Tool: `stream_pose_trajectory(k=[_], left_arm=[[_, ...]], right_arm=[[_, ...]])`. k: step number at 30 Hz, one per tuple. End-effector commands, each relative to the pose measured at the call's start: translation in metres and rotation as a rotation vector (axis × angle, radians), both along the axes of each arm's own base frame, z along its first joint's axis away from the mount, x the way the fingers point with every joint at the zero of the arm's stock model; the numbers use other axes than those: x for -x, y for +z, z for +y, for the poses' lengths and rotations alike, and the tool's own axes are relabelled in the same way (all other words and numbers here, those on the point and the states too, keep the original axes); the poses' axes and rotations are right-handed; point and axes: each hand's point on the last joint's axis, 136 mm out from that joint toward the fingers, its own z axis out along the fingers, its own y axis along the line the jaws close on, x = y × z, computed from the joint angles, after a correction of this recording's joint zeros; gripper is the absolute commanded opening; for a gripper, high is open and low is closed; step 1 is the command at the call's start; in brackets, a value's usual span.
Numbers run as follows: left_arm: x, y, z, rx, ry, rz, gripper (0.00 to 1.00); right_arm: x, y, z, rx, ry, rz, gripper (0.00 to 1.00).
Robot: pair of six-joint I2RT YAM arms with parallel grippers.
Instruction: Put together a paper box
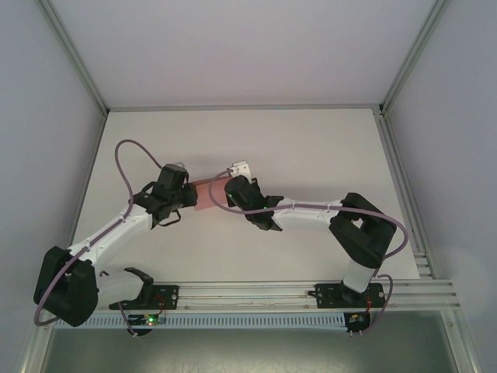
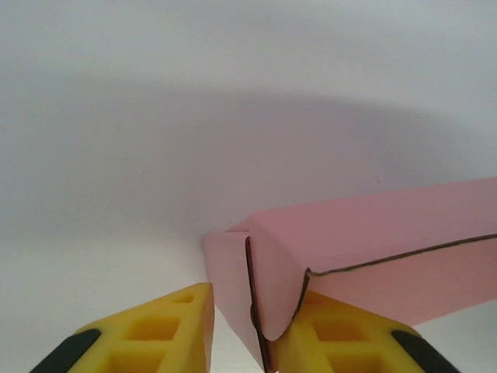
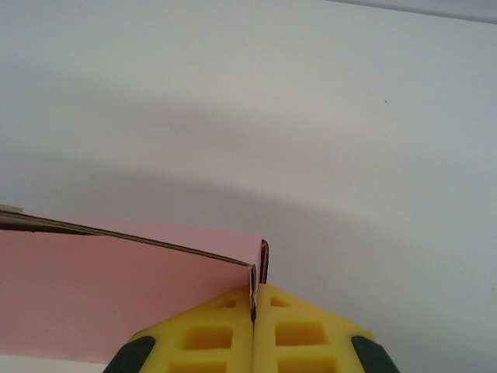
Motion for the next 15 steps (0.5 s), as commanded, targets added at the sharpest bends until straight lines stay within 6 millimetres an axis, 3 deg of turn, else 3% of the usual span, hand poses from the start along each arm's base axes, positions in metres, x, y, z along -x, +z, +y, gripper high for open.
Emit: stream_pose_trajectory(k=[1, 5, 6, 9, 10, 15], left_arm=[[0.033, -0.007, -0.004, 0.041, -0.018, 0.123, 0.30], [0.032, 0.020, -0.004, 0.104, 0.029, 0.063, 0.45], [0.031, 0.026, -0.003, 0.116, 0.047, 0.048, 0.58], [0.027, 0.046, 0.002, 0.146, 0.100, 0.003, 0.78], [0.024, 0.051, 0.004, 0.153, 0.129, -0.003, 0.98], [0.004, 0.057, 0.014, 0.273, 0.297, -0.016, 1.00]], right_arm=[[0.046, -0.082, -0.028, 0.263, 0.091, 0.221, 0.00], [0.044, -0.081, -0.028, 0.270, 0.082, 0.221, 0.00], [0.044, -0.081, -0.027, 0.270, 0.082, 0.221, 0.00], [0.044, -0.080, -0.026, 0.266, 0.083, 0.225, 0.00], [0.044, -0.081, -0.025, 0.265, 0.084, 0.230, 0.00], [0.045, -0.082, -0.022, 0.258, 0.093, 0.238, 0.00]])
